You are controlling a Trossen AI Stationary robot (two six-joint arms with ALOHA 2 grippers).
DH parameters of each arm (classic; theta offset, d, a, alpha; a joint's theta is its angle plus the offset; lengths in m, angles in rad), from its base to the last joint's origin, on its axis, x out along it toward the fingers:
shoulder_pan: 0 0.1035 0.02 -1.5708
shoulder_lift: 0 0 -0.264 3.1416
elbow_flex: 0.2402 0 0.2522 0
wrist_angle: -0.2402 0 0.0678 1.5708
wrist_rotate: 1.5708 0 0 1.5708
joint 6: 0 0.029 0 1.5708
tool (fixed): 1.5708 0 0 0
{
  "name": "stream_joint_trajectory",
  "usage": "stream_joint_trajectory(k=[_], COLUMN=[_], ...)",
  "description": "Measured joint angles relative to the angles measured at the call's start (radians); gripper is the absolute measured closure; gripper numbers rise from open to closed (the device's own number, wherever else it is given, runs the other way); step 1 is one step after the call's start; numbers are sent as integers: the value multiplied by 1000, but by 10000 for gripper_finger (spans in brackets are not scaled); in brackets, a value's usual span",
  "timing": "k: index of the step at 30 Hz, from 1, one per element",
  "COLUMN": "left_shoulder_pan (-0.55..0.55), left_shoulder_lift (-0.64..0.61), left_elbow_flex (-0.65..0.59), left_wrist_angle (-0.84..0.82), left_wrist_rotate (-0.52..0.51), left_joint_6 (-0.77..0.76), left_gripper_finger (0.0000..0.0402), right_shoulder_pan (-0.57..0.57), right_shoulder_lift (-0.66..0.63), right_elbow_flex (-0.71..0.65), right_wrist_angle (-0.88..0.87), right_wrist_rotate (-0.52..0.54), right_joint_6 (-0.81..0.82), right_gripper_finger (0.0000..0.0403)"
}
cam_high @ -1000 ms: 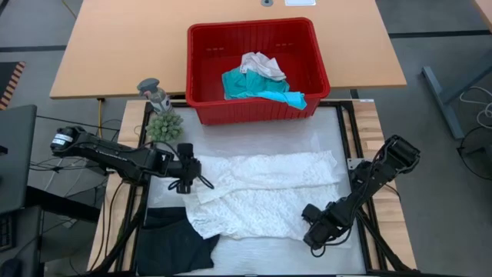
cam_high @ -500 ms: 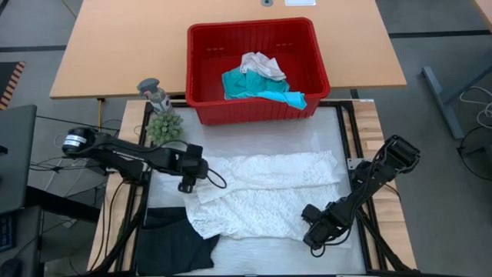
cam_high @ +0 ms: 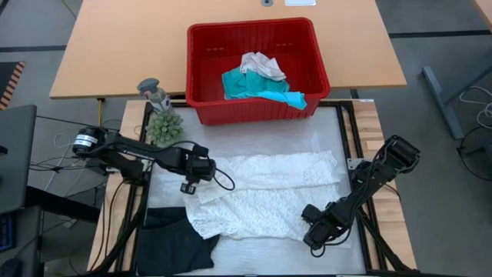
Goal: Fold Laundry from Bin
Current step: Fold the white dress
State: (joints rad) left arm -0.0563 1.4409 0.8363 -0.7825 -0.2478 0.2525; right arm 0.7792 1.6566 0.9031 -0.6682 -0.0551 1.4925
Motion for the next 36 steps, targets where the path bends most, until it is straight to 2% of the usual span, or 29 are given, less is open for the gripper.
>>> stream_joint_trajectory(k=[2,4,6,10,13,16,22,31,36], left_shoulder_pan=[0,0,0,0,-1,0,2,2,10], left_shoulder_lift=[-2,-2,-2,0,0,0,0,0,0], left_elbow_flex=[9,13,12,12,12,12,12,12,12], left_wrist_angle=[-51,-79,-98,-99,-103,-137,-234,-220,-194], left_wrist_rotate=[-1,-1,4,106,128,109,-51,46,30], left_joint_6=[-25,-40,-46,-47,-57,-68,-108,-78,-59], left_gripper_finger=[369,392,390,380,380,379,379,379,374], right_shoulder_pan=[0,0,0,0,0,0,0,0,0], right_shoulder_lift=[0,0,0,0,0,0,0,0,0], right_elbow_flex=[0,0,0,0,0,0,0,0,0], right_wrist_angle=[0,0,-1,-1,-2,-2,-2,-2,8], right_wrist_rotate=[1,1,2,2,2,2,3,3,3], right_joint_6=[0,0,0,0,-7,-8,-8,-8,-21], right_gripper_finger=[287,287,287,287,287,287,287,287,287])
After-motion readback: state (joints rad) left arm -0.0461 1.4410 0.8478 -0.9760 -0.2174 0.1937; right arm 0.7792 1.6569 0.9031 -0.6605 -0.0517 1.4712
